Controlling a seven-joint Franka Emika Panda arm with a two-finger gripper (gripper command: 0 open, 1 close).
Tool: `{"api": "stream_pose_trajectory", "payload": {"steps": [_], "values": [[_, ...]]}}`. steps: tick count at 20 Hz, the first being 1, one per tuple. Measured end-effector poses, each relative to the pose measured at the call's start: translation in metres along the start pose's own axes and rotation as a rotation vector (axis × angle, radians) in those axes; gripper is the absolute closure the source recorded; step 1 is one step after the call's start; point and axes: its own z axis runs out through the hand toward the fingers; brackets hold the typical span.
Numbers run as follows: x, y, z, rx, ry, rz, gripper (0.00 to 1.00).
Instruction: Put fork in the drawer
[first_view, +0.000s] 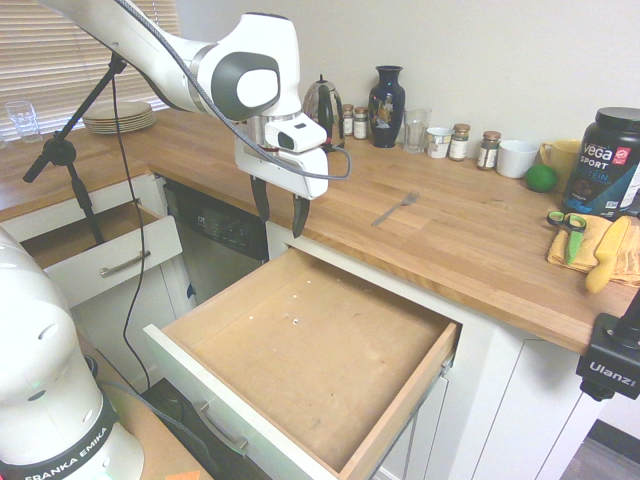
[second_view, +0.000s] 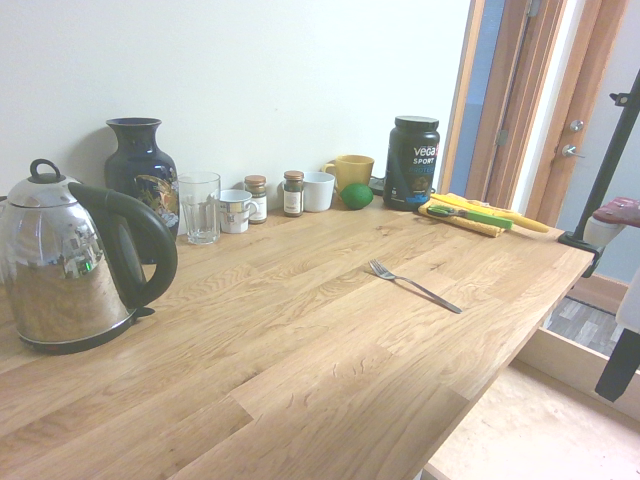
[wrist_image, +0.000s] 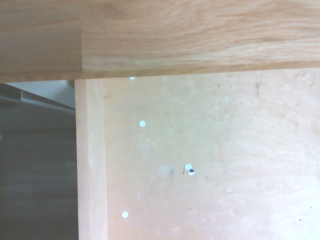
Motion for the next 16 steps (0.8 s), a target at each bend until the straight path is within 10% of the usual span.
{"api": "stream_pose_trajectory", "payload": {"steps": [16], "values": [[0.069,-0.016,0.000,0.028,0.006,0.038,0.00]]}}
